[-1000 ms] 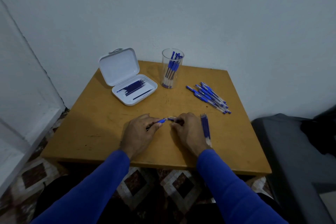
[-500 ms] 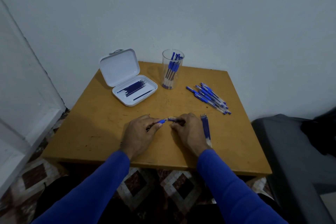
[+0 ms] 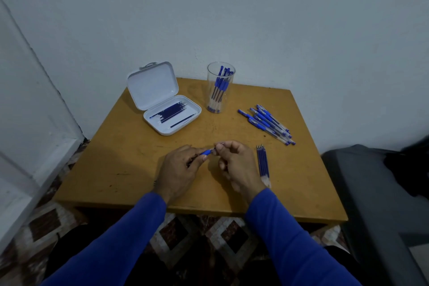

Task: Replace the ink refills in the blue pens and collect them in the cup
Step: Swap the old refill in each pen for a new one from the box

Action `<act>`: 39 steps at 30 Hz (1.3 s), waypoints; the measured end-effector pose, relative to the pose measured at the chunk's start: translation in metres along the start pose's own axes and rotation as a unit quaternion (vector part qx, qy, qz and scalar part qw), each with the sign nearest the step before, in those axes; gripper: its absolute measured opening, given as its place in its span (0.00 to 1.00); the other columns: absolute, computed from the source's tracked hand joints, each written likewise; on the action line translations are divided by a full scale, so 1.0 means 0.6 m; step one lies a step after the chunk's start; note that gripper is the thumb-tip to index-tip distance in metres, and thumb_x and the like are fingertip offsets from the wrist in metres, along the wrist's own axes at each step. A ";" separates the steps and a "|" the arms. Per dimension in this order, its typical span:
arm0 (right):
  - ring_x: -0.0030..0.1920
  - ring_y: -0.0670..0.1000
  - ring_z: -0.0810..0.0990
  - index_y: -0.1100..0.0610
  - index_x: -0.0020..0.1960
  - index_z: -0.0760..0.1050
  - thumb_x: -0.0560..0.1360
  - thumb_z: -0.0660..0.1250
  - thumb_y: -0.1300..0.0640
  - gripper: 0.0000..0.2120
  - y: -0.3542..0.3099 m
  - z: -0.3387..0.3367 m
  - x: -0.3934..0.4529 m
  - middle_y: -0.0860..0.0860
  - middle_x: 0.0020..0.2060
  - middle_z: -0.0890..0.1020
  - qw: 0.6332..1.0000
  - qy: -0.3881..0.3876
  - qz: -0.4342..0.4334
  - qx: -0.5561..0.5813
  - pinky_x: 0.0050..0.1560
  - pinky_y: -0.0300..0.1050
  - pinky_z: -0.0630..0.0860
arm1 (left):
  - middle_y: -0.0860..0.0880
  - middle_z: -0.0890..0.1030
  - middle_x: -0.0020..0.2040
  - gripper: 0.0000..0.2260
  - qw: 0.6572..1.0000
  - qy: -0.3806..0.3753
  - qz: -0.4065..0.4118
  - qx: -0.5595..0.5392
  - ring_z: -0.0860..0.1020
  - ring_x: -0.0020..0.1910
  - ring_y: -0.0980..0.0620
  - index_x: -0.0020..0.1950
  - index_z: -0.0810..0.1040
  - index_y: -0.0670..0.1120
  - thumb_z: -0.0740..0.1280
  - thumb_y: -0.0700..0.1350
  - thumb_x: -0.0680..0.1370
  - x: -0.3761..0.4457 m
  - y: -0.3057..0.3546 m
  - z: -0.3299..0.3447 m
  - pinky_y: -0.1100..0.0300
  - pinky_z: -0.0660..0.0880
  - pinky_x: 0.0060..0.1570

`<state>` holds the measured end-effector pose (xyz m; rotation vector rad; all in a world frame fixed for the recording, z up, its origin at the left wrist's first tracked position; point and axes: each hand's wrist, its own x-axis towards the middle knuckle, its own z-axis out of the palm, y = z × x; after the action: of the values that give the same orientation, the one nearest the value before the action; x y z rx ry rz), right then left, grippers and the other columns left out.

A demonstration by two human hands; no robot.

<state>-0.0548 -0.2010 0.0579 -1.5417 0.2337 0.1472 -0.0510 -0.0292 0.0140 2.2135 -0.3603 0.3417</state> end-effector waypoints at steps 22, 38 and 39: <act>0.44 0.58 0.87 0.58 0.63 0.66 0.86 0.55 0.57 0.08 -0.008 -0.003 0.008 0.60 0.50 0.86 0.990 -0.013 -0.025 0.136 0.32 0.44 0.83 | 0.60 0.79 0.42 0.09 1.000 0.007 0.007 -0.010 0.77 0.42 0.61 0.60 0.84 0.52 0.68 0.48 0.81 0.001 -0.005 0.004 0.73 0.67 0.44; 0.33 0.49 0.78 0.59 0.47 0.75 0.83 0.65 0.58 0.07 -0.009 -0.055 0.007 0.56 0.41 0.81 0.981 0.175 -0.006 0.082 0.26 0.42 0.74 | 0.60 0.78 0.42 0.11 0.999 -0.014 -0.005 0.028 0.77 0.41 0.61 0.61 0.83 0.54 0.67 0.53 0.81 0.004 -0.007 0.012 0.62 0.76 0.40; 0.33 0.49 0.80 0.59 0.48 0.75 0.84 0.64 0.58 0.07 -0.013 -0.059 0.006 0.56 0.42 0.82 0.979 0.166 0.004 0.120 0.26 0.42 0.75 | 0.60 0.78 0.42 0.11 0.999 -0.016 -0.004 0.030 0.76 0.41 0.61 0.61 0.83 0.54 0.67 0.53 0.81 0.005 -0.006 0.012 0.64 0.74 0.39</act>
<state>-0.0517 -0.2366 0.0639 -1.3177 0.5034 -0.1316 -0.0462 -0.0330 0.0078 2.2807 -0.3619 0.3164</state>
